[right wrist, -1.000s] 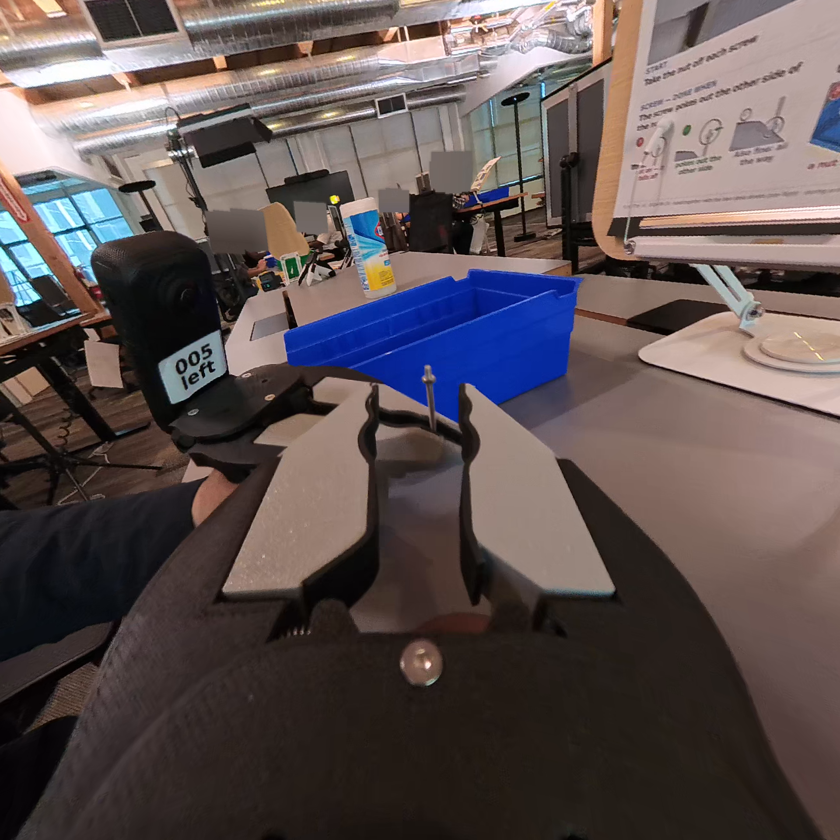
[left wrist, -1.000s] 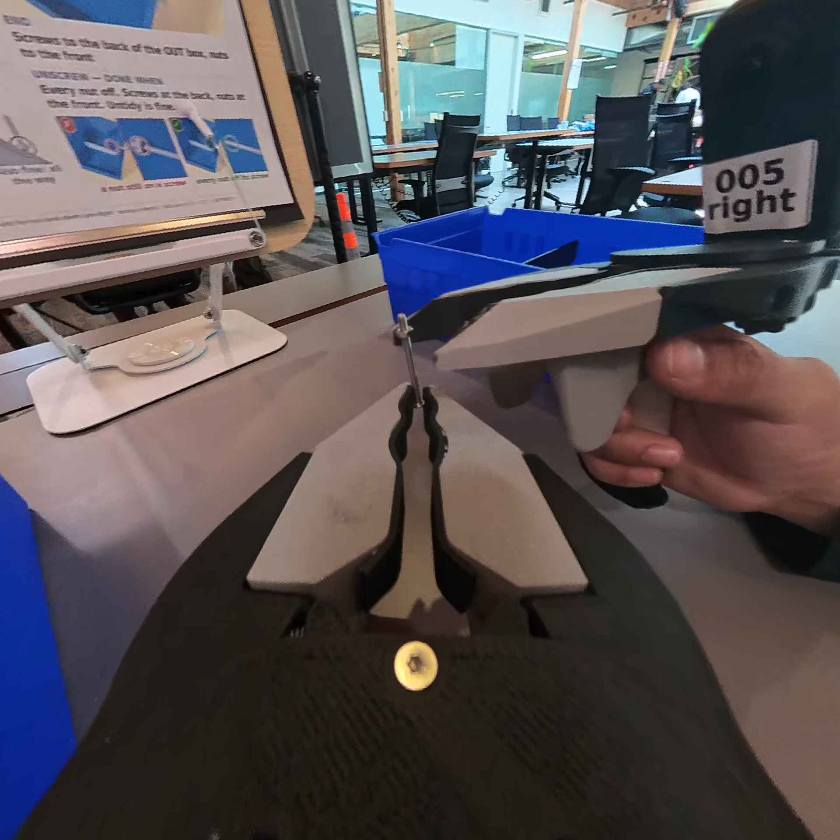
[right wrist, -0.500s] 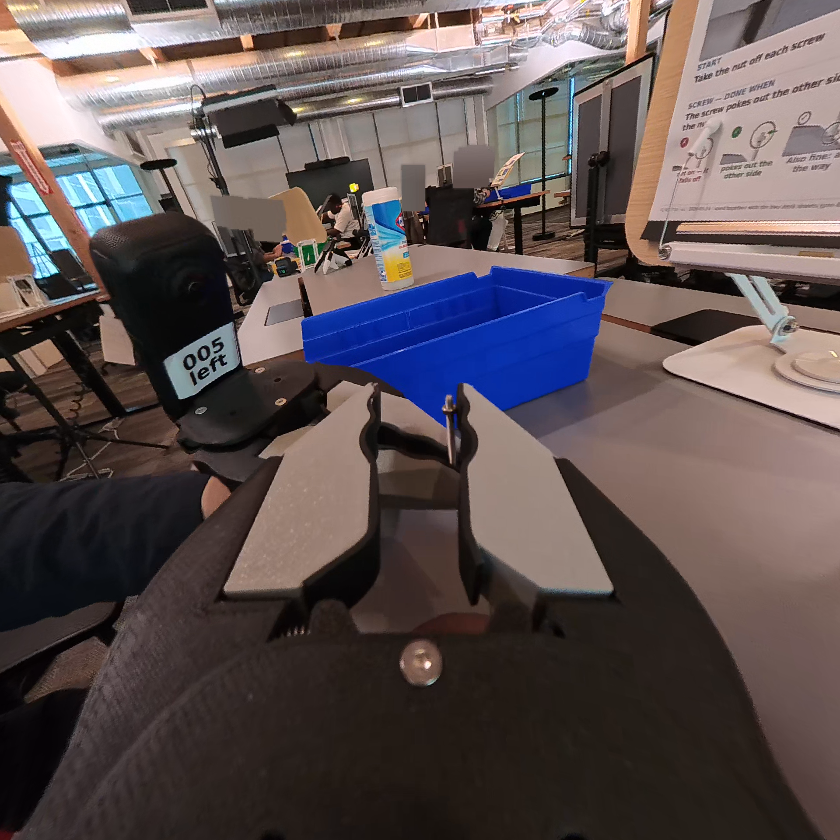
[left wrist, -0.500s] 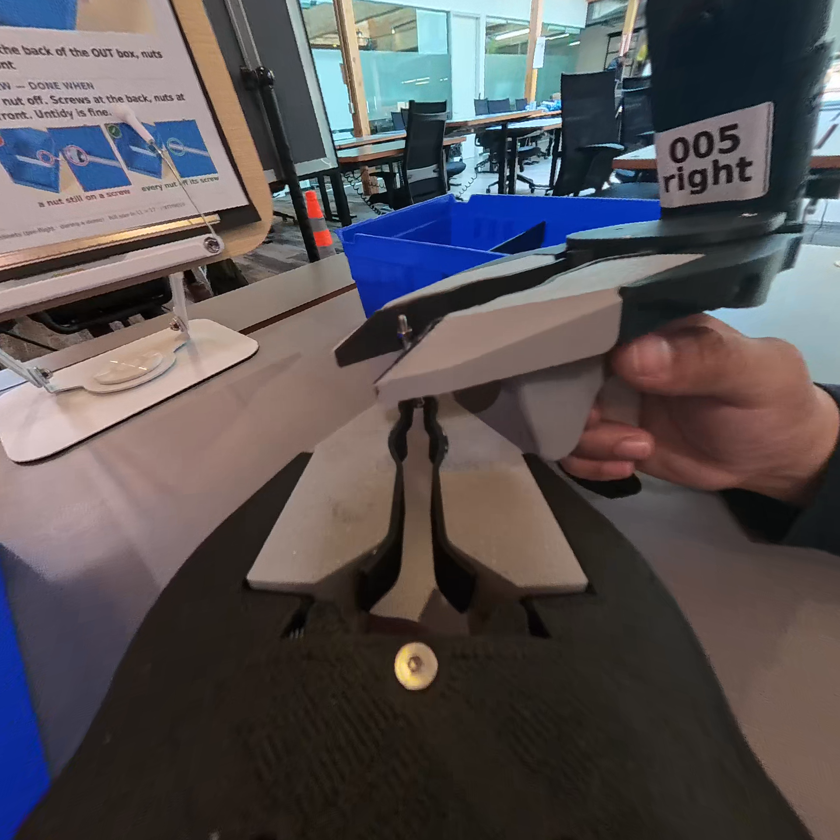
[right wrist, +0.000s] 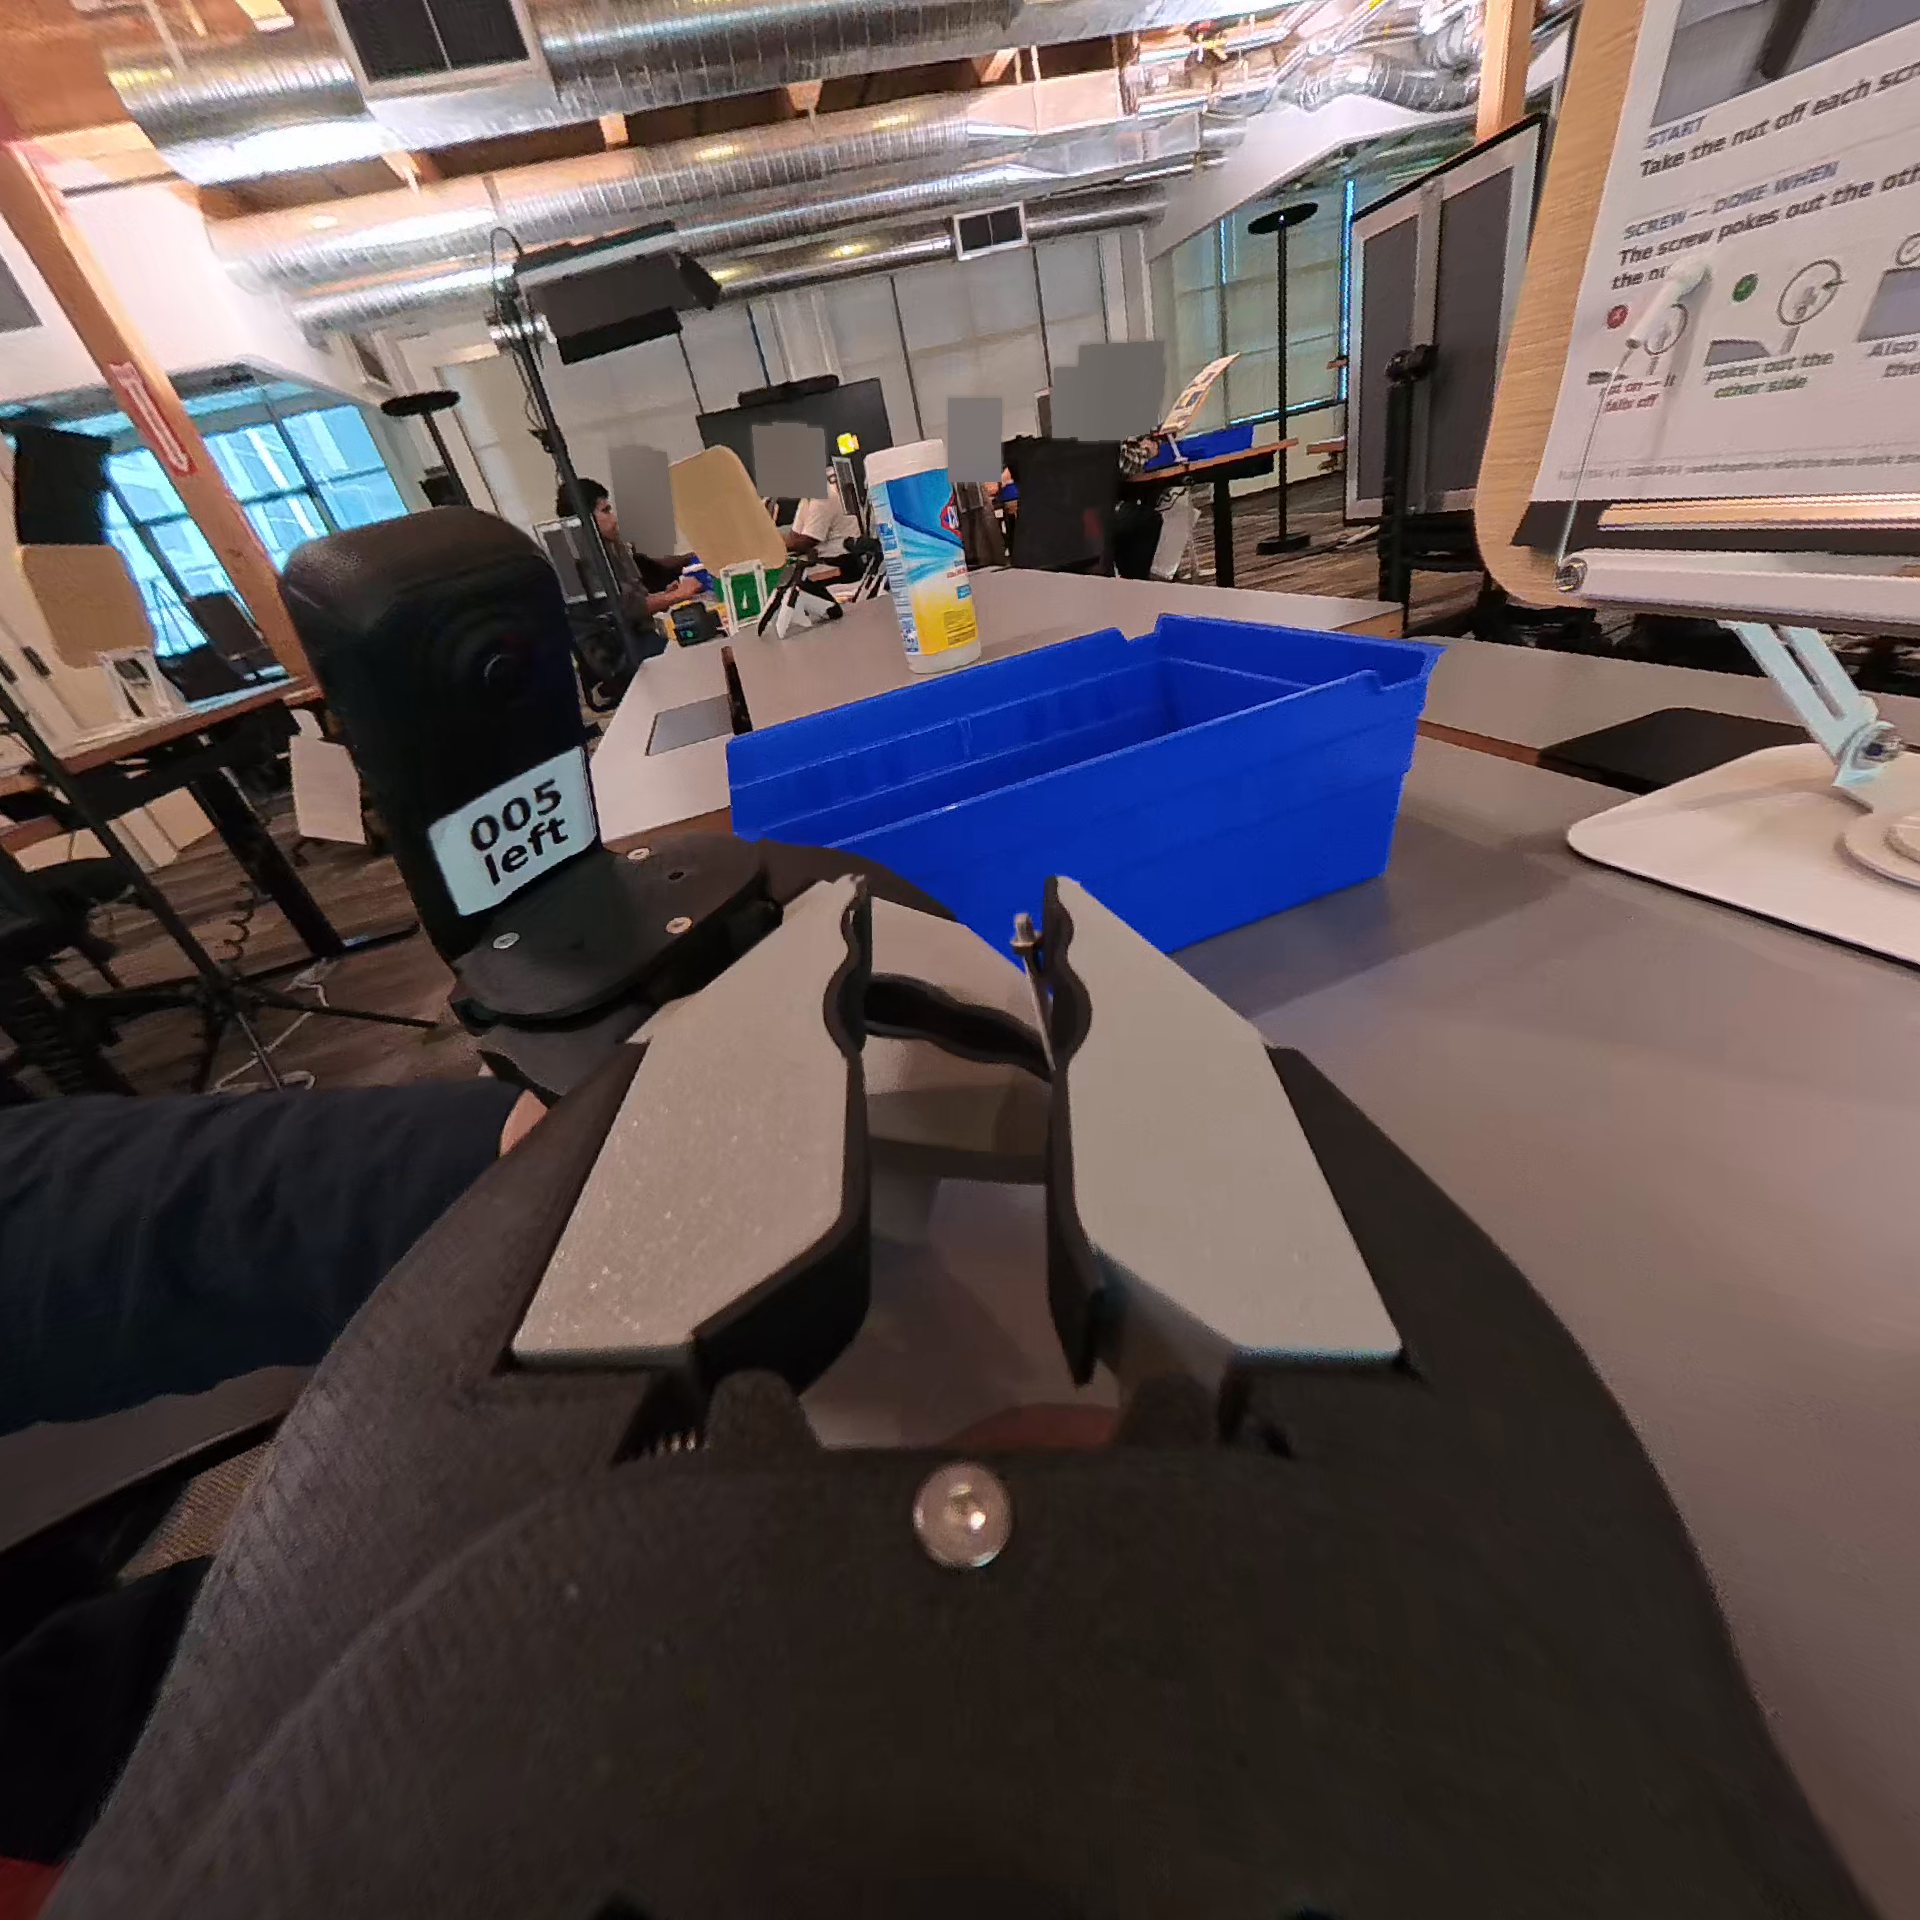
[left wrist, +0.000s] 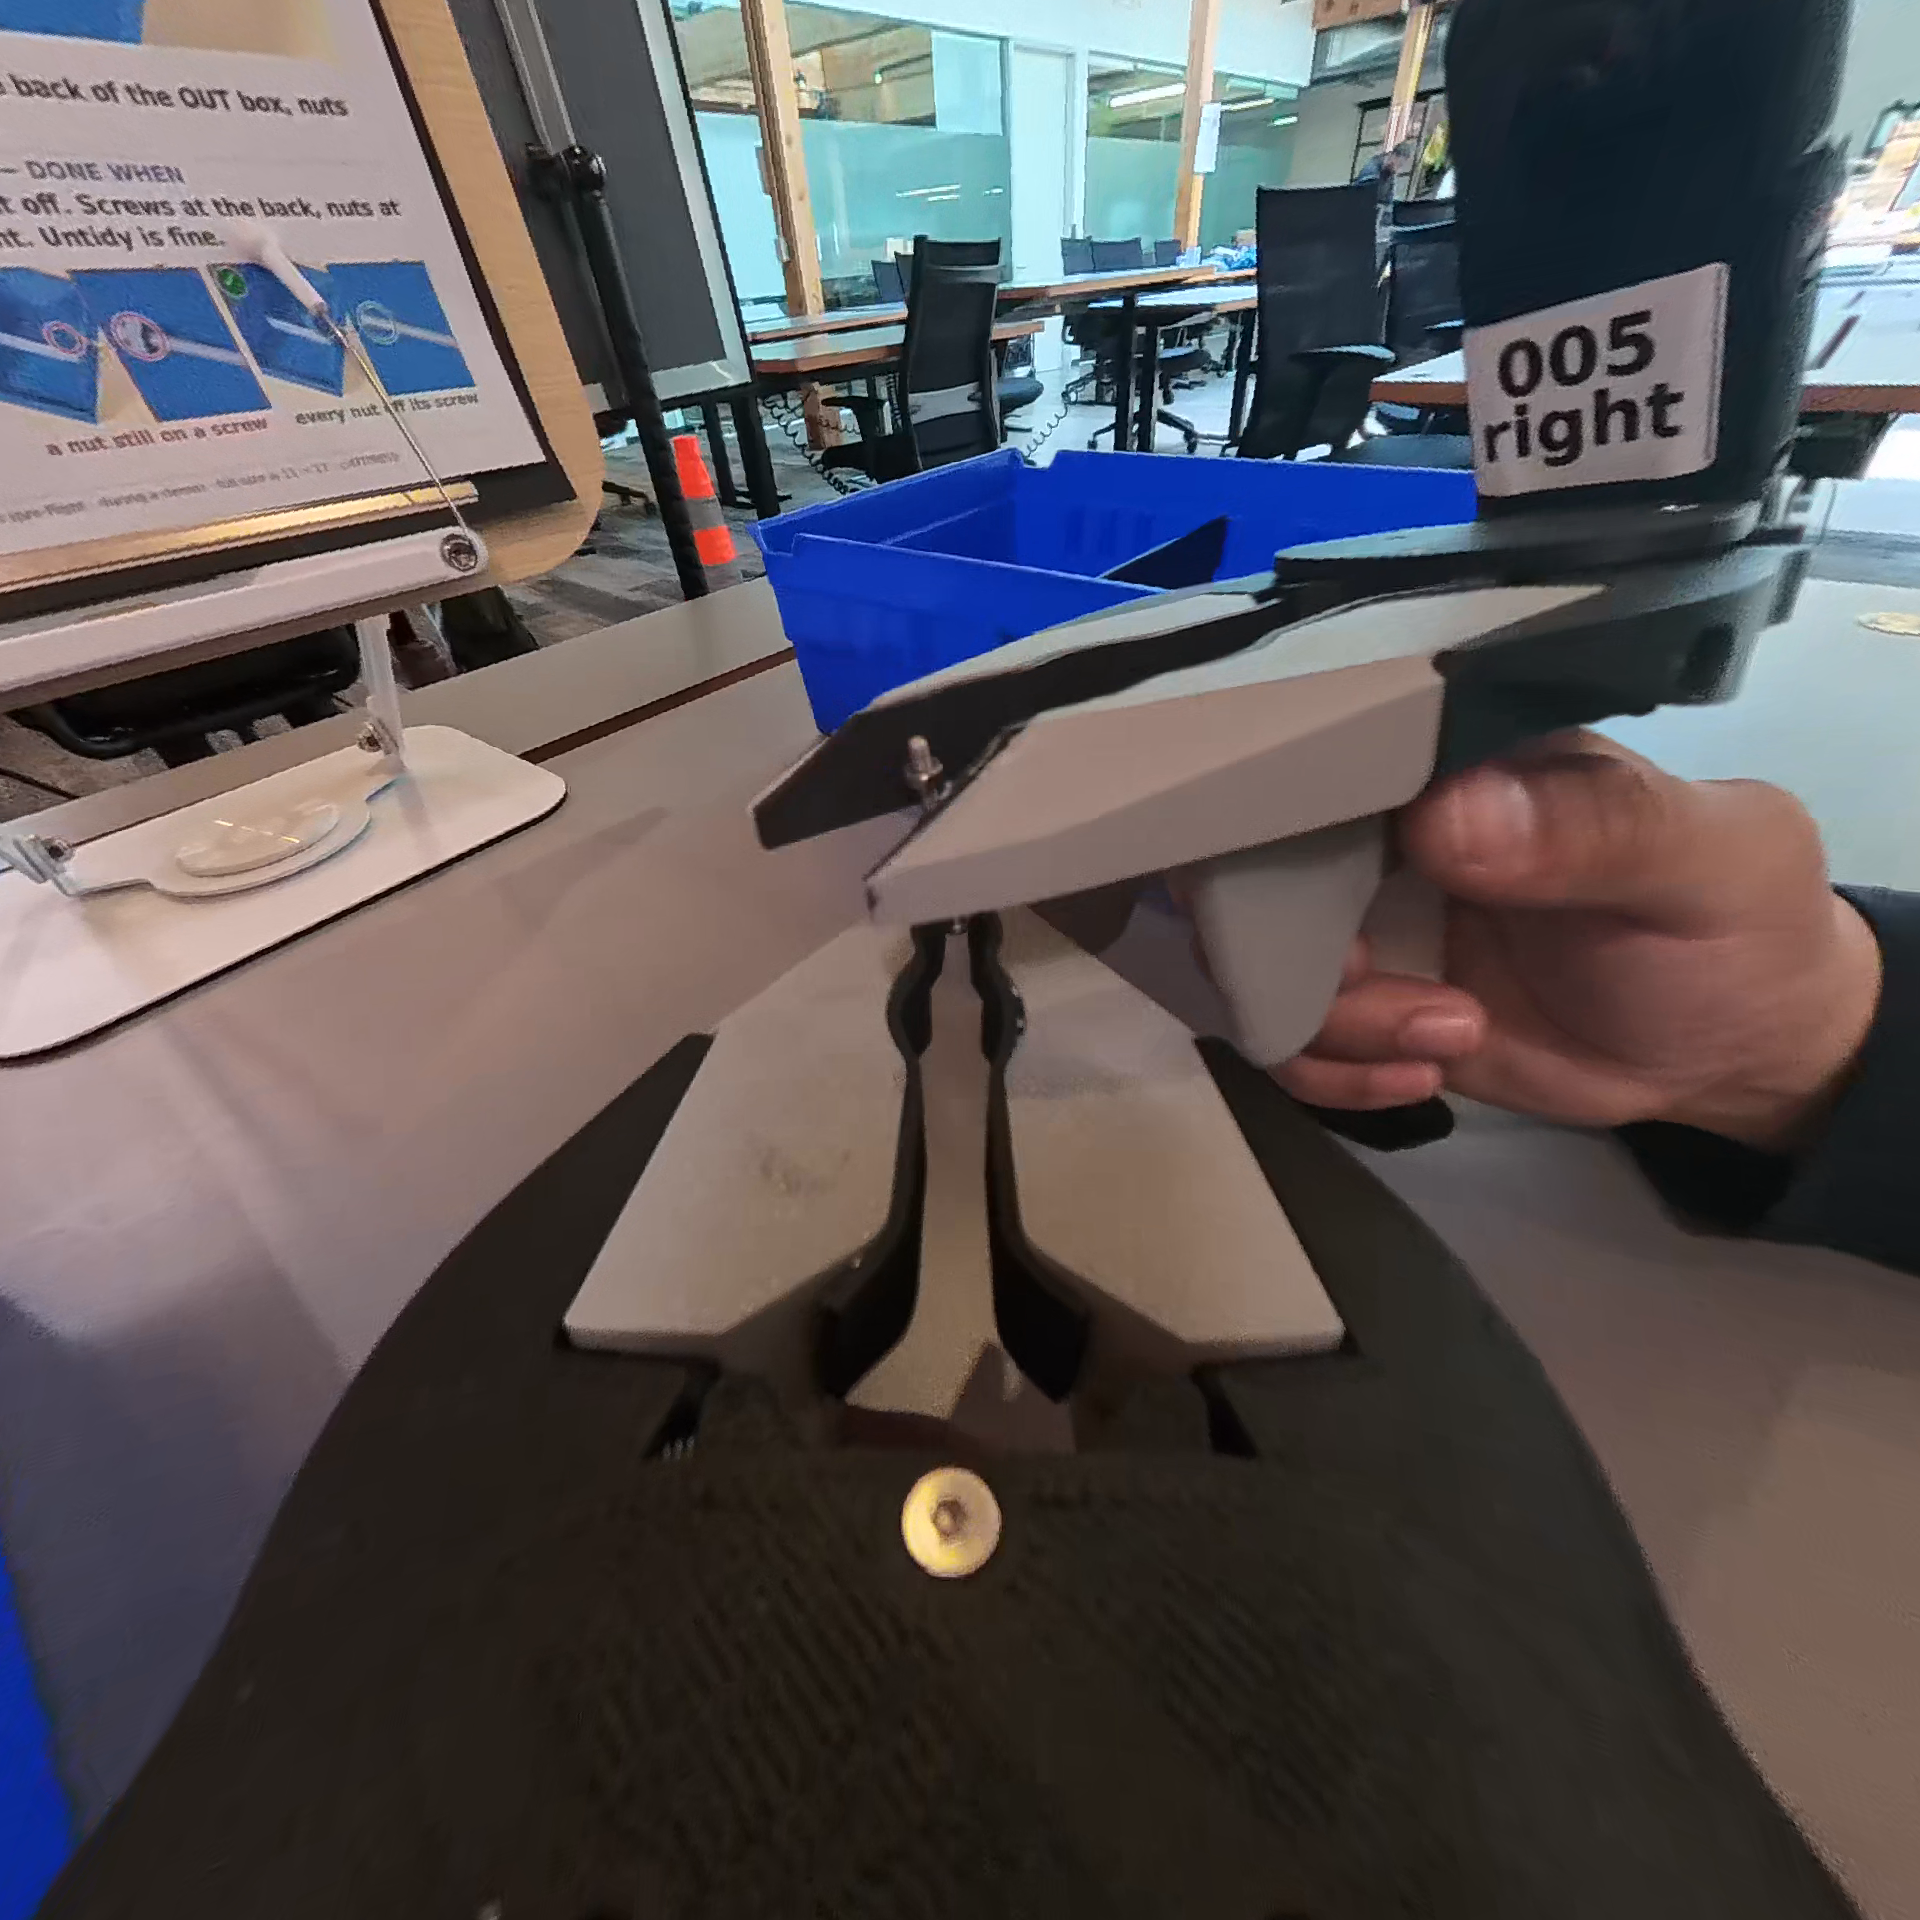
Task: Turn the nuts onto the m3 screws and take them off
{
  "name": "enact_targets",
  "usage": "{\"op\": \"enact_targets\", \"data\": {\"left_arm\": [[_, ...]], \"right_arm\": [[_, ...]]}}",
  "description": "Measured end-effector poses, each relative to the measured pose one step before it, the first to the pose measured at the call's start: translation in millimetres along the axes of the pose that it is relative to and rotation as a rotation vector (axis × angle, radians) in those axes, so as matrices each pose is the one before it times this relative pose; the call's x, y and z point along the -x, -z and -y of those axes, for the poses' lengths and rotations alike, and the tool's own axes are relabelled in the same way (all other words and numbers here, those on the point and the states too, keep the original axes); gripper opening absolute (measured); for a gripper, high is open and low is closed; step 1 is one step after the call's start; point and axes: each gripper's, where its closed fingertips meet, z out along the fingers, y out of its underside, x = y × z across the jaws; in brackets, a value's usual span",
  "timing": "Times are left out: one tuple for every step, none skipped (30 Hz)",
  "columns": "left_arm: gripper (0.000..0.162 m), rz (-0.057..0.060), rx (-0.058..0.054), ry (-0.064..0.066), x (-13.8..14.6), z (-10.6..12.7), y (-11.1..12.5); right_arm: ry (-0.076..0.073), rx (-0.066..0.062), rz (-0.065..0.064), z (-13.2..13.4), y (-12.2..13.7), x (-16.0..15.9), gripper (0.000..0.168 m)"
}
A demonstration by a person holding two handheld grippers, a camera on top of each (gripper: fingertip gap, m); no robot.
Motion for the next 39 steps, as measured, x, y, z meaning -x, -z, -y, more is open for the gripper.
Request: {"op": "enact_targets", "data": {"left_arm": [[0.002,0.0063,0.0043,-0.0074,0.49,-0.49,-0.08],[0.002,0.0077,-0.0005,0.0000,1.48,0.11,0.27],[0.002,0.0085,-0.0024,0.0073,2.40,0.32,0.51],[0.002,0.0109,0.0005,0.0117,3.43,-0.21,0.55],[0.002,0.0170,0.0025,0.0135,4.55,-0.49,0.65],[0.002,0.0175,0.0003,0.0129,4.68,-0.19,0.74],[0.002,0.0109,-0.0003,0.0128,3.58,-0.14,0.64],[0.002,0.0047,0.0002,0.0113,2.11,-0.02,0.42],[0.002,-0.0004,-0.0006,0.0055,0.59,0.03,0.26],[0.002,-0.0055,0.0009,-0.0021,-1.15,-0.09,-0.19],[0.002,-0.0082,0.0037,-0.0089,-2.50,-0.61,-0.58],[0.002,-0.0084,0.0049,-0.0157,-3.28,-0.78,-0.92],[0.002,-0.0118,0.0046,-0.0198,-4.37,-0.75,-1.01],[0.002,-0.0156,0.0011,-0.0212,-5.27,-0.12,-0.86],[0.002,-0.0138,0.0007,-0.0187,-4.77,0.00,-0.88],[0.002,0.0052,0.0047,-0.0135,-1.08,-0.76,-0.74],[0.001,0.0028,0.0038,-0.0102,-0.24,-0.71,-0.33],[0.002,0.0007,0.0021,0.0033,0.56,-0.35,0.02],[0.002,0.0085,0.0008,0.0104,2.47,-0.15,0.20],[0.002,0.0109,0.0023,0.0108,3.37,-0.61,0.42],[0.002,0.0109,0.0030,0.0116,3.64,-0.54,0.56],[0.002,0.0131,0.0006,0.0128,3.89,-0.23,0.75],[0.002,0.0134,0.0021,0.0123,3.86,-0.46,0.62],[0.002,0.0058,0.0052,0.0106,2.66,-0.96,0.29],[0.002,0.0014,0.0042,0.0098,1.49,-0.76,0.17],[0.002,-0.0007,0.0001,0.0041,0.24,-0.06,0.14],[0.002,-0.0036,0.0031,-0.0032,-0.84,-0.53,-0.25],[0.002,-0.0007,0.0086,-0.0090,-1.22,-1.41,-0.78],[0.002,0.0019,0.0081,-0.0163,-1.44,-1.35,-0.82],[0.002,0.0007,0.0055,-0.0197,-1.86,-0.82,-0.84],[0.002,-0.0033,0.0056,-0.0182,-2.43,-0.90,-0.76],[0.002,-0.0020,0.0052,-0.0140,-2.03,-0.76,-0.64],[0.002,0.0006,0.0040,-0.0114,-1.24,-0.75,-0.61],[0.002,0.0025,0.0057,-0.0078,-0.66,-1.09,-0.67],[0.002,0.0055,0.0074,-0.0021,0.61,-0.96,-0.56],[0.002,0.0005,-0.0012,0.0001,0.07,0.15,0.01],[0.002,-0.0011,-0.0052,0.0006,-0.12,0.52,0.51],[0.002,0.0004,-0.0069,0.0022,0.22,0.90,0.61],[0.002,0.0049,-0.0082,0.0039,0.94,1.02,0.69]], "right_arm": [[0.0130,0.0076,-0.0082,-0.78,-0.17,-0.52,0.030],[0.0103,0.0027,-0.0103,0.02,0.62,-1.46,0.030],[0.0023,-0.0013,-0.0106,0.51,1.08,-2.17,0.029],[-0.0059,-0.0038,-0.0091,0.82,1.45,-2.73,0.029],[-0.0099,-0.0073,-0.0067,1.44,1.63,-2.67,0.029],[-0.0093,-0.0087,-0.0045,1.55,1.64,-2.26,0.029],[-0.0052,-0.0049,-0.0029,1.06,1.30,-1.48,0.029],[0.0003,-0.0008,-0.0032,0.45,0.59,-0.96,0.029],[0.0038,-0.0001,-0.0002,0.01,0.05,0.21,0.028],[0.0047,0.0012,0.0050,-0.28,-0.65,1.69,0.028],[0.0059,0.0049,0.0092,-1.05,-1.32,2.76,0.027],[0.0073,0.0087,0.0085,-1.78,-1.90,2.96,0.027],[0.0091,0.0104,0.0034,-2.23,-2.25,2.25,0.028],[0.0108,0.0097,0.0067,-2.14,-2.16,2.92,0.028],[0.0104,0.0091,0.0049,-1.82,-1.75,2.30,0.028],[0.0115,0.0077,-0.0054,-1.28,-0.97,0.30,0.029],[0.0101,0.0060,-0.0068,-0.66,-0.01,-0.72,0.028],[0.0004,0.0005,-0.0025,0.09,0.57,-0.85,0.029],[-0.0083,-0.0063,-0.0018,1.33,1.14,-1.48,0.028],[-0.0117,-0.0096,-0.0039,1.82,1.81,-2.29,0.028],[-0.0099,-0.0123,-0.0067,2.56,2.19,-2.77,0.028],[-0.0070,-0.0134,-0.0092,2.72,2.42,-2.92,0.028],[-0.0045,-0.0114,-0.0096,2.44,2.38,-2.91,0.028],[-0.0020,-0.0077,-0.0076,1.82,1.92,-2.21,0.026],[0.0007,-0.0044,-0.0046,1.30,1.16,-1.26,0.025],[0.0023,-0.0016,-0.0007,0.54,0.41,-0.15,0.024],[0.0033,0.0035,0.0022,-0.52,-0.40,0.65,0.024],[0.0043,0.0087,0.0043,-1.57,-1.06,1.28,0.024],[0.0052,0.0140,0.0032,-2.58,-1.71,1.24,0.024],[0.0065,0.0175,0.0007,-3.29,-2.10,1.10,0.025],[0.0063,0.0173,-0.0022,-3.28,-1.99,0.66,0.025],[0.0031,0.0176,-0.0112,-3.35,-1.81,-1.09,0.022],[0.0014,0.0195,-0.0217,-3.45,-1.31,-3.22,0.009],[0.0002,0.0112,-0.0201,-2.02,-0.41,-3.40,0.002],[-0.0135,0.0015,-0.0038,-0.20,0.16,-1.80,0.002],[-0.0253,-0.0042,0.0048,0.54,0.53,-1.21,0.002],[-0.0292,-0.0085,0.0039,1.10,0.96,-1.64,0.002],[-0.0257,-0.0096,-0.0004,1.37,1.12,-2.48,0.002],[-0.0212,-0.0054,-0.0034,0.80,1.32,-2.82,0.002]]}}
